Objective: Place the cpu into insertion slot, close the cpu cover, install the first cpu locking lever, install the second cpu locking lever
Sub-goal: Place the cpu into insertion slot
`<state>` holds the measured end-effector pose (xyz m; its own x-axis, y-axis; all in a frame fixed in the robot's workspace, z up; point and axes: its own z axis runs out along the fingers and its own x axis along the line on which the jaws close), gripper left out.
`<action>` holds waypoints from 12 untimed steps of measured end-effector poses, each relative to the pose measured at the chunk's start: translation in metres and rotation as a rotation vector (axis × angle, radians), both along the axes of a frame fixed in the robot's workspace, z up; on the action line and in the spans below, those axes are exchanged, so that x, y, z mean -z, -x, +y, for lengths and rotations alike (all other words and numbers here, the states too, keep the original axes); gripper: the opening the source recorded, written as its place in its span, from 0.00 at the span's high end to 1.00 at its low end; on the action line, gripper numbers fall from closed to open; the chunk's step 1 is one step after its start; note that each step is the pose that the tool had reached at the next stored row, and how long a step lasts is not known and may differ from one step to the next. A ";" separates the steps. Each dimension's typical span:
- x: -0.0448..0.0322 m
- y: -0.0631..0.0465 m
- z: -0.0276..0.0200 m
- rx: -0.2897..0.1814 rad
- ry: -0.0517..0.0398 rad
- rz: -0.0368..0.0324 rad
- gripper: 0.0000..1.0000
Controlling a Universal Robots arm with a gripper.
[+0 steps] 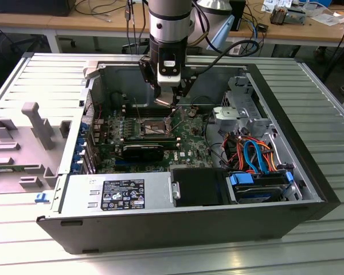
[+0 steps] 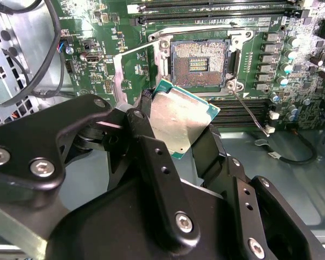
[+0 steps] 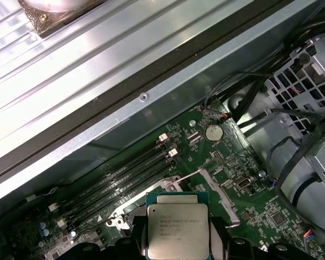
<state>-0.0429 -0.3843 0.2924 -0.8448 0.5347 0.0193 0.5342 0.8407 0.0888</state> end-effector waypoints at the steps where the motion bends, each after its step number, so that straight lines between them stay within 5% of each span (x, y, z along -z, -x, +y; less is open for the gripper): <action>1: 0.0000 0.000 0.0000 0.001 0.0000 0.0000 0.45; 12: 0.0001 0.000 0.0000 0.012 0.0001 0.0000 0.45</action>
<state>-0.0429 -0.3843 0.2923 -0.8382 0.5450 0.0193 0.5444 0.8341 0.0888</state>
